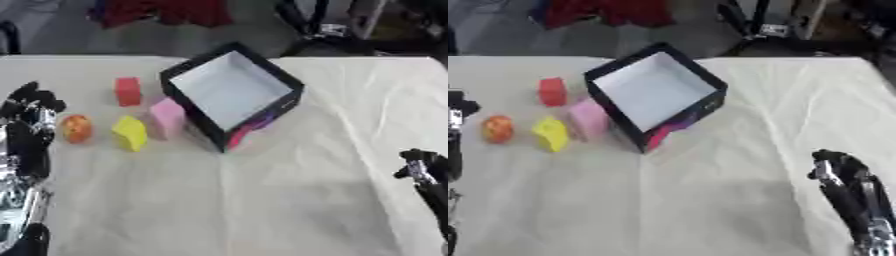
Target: Pick up objects on the table and place them in the box.
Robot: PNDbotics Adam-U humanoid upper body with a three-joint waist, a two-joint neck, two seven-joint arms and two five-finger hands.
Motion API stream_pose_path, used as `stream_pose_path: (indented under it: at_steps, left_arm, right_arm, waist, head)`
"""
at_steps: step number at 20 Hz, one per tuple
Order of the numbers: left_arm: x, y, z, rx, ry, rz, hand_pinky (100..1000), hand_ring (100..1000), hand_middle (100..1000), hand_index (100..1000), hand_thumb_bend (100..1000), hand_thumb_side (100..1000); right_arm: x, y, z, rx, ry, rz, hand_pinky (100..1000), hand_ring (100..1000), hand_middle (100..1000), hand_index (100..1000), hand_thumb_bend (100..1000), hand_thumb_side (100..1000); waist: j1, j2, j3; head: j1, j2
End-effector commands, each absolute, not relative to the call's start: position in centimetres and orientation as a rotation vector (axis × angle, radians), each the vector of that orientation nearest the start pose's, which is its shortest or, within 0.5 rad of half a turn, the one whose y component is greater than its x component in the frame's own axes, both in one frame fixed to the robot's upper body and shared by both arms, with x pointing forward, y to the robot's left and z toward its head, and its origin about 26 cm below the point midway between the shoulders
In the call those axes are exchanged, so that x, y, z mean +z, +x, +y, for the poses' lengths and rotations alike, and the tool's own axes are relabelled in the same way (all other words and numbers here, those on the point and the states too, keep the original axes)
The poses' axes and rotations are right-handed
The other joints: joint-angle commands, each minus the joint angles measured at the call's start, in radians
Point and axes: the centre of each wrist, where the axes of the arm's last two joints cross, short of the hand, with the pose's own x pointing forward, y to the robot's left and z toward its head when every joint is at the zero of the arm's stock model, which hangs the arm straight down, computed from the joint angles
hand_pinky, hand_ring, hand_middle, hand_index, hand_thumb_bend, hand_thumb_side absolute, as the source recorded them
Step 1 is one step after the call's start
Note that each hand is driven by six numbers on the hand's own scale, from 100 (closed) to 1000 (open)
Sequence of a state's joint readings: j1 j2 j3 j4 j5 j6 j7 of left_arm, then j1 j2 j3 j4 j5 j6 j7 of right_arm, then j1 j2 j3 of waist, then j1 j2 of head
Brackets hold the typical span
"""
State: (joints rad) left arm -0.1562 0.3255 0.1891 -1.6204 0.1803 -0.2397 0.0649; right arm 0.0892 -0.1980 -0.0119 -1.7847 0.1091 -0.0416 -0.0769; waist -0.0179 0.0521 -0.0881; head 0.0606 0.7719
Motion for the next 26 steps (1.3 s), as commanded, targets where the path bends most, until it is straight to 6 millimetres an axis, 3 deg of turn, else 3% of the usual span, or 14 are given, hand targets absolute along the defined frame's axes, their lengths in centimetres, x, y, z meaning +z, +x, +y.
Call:
stream_pose_path:
  at_steps: [1, 5, 8, 10, 13, 17, 26]
  left_arm:
    - [13.8, 31.4, 40.1, -0.385, 0.599, -1.961, 678, 542, 560, 764, 304, 233]
    - [20.3, 32.3, 43.5, -1.044, 1.040, -1.563, 734, 598, 624, 818, 317, 226]
    - [22.9, 33.7, 44.4, -1.406, 1.098, -1.232, 756, 640, 673, 831, 313, 202]
    - [23.4, 35.1, 44.4, -1.580, 1.049, -1.041, 765, 661, 688, 833, 309, 191]
    - [22.6, 37.3, 44.0, -1.720, 0.961, -0.861, 767, 670, 694, 829, 308, 185]
    - [19.9, 39.9, 43.5, -1.793, 0.877, -0.723, 766, 672, 696, 828, 303, 180]
    - [15.6, 42.0, 43.1, -1.778, 0.838, -0.711, 758, 665, 698, 825, 307, 193]
  right_arm:
    - [4.0, 25.3, -29.5, 0.193, -0.336, -1.753, 712, 512, 415, 640, 100, 625]
    - [3.9, 25.2, -29.7, 0.209, -0.341, -1.745, 712, 512, 415, 640, 100, 627]
    - [3.9, 25.1, -29.7, 0.228, -0.336, -1.739, 713, 512, 415, 640, 100, 628]
    - [3.9, 25.1, -29.7, 0.239, -0.333, -1.738, 713, 512, 415, 640, 100, 627]
    - [3.8, 25.1, -29.7, 0.244, -0.329, -1.735, 713, 512, 416, 640, 100, 629]
    - [3.8, 25.1, -29.7, 0.240, -0.328, -1.733, 712, 512, 415, 640, 100, 633]
    - [3.7, 25.0, -29.6, 0.231, -0.325, -1.734, 712, 512, 416, 640, 100, 632]
  waist:
    - [0.007, -0.007, -0.003]
    - [0.019, -0.014, -0.011]
    - [0.026, -0.019, -0.020]
    - [0.029, -0.022, -0.026]
    - [0.029, -0.024, -0.029]
    - [0.027, -0.024, -0.031]
    - [0.021, -0.023, -0.030]
  head:
    - [-0.002, -0.002]
    - [-0.008, -0.002]
    - [-0.010, -0.002]
    - [-0.010, -0.002]
    - [-0.011, -0.002]
    - [-0.019, -0.002]
    - [-0.024, -0.002]
